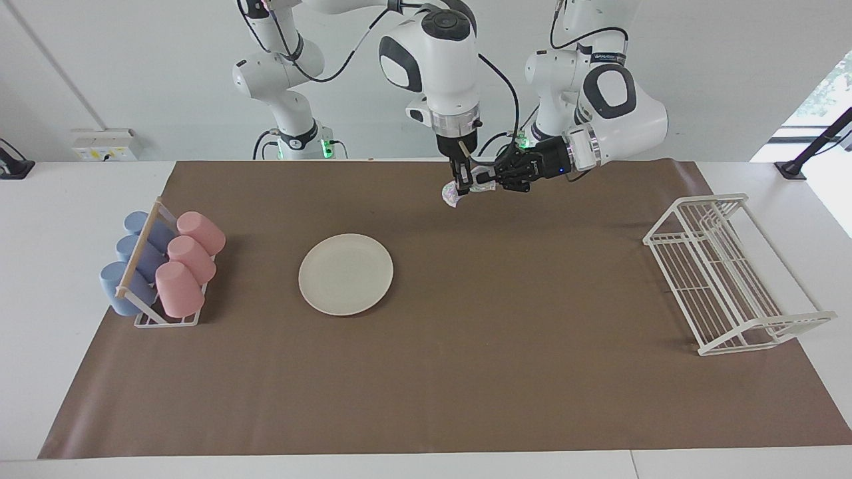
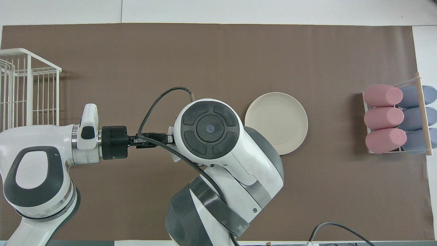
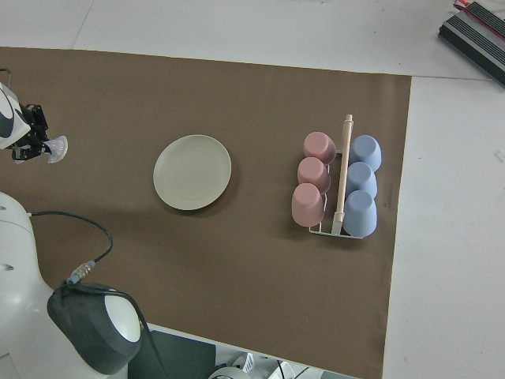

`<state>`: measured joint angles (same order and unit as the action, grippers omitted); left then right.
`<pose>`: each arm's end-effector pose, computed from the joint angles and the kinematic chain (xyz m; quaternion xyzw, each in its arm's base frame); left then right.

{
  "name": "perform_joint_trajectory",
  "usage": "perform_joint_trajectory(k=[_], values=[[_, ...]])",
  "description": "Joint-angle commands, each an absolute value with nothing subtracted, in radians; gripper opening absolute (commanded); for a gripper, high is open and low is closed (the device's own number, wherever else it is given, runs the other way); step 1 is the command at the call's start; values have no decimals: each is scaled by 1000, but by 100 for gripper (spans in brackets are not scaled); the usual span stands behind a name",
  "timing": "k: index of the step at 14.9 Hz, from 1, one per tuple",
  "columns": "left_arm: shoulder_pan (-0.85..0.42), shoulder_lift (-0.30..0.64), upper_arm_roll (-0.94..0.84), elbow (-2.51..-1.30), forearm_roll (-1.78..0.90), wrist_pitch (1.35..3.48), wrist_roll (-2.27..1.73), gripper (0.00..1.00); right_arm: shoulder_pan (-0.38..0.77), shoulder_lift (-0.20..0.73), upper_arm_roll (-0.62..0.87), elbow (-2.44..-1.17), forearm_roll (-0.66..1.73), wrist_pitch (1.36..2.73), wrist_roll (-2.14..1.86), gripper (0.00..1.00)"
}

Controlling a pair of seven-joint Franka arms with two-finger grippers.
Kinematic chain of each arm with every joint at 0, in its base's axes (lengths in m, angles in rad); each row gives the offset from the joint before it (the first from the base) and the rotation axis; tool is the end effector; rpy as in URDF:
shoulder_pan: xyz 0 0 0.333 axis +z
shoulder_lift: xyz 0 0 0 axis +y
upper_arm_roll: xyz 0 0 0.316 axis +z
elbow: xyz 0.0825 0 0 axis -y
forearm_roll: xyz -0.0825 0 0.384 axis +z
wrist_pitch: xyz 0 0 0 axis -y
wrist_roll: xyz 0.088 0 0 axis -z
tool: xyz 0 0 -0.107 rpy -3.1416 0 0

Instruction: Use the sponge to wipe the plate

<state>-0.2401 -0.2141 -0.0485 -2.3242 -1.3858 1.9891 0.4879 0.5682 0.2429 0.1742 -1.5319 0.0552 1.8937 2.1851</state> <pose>0.4482 -0.1975 0.4587 0.8251 -0.0187 0.0114 0.5646 0.4826 0.4328 0.5295 -0.7414 0.6666 0.0405 0.0658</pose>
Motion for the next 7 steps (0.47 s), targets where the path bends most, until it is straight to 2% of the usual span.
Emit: perform_joint_trajectory(k=[1, 4, 6, 7], values=[[-241, -242, -38, -2358, -1401, 1987, 482, 0, 554, 253, 186, -1511, 44, 1894, 2195, 0], [-238, -242, -38, -2358, -1401, 1985, 474, 0, 554, 253, 186, -1511, 45, 1898, 2183, 0], [-236, -244, -37, -2358, -1401, 1983, 471, 0, 558, 249, 186, -1526, 44, 1902, 2161, 100], [-236, -244, -37, -2358, -1401, 1983, 468, 0, 557, 249, 186, -1528, 48, 1902, 2166, 100]])
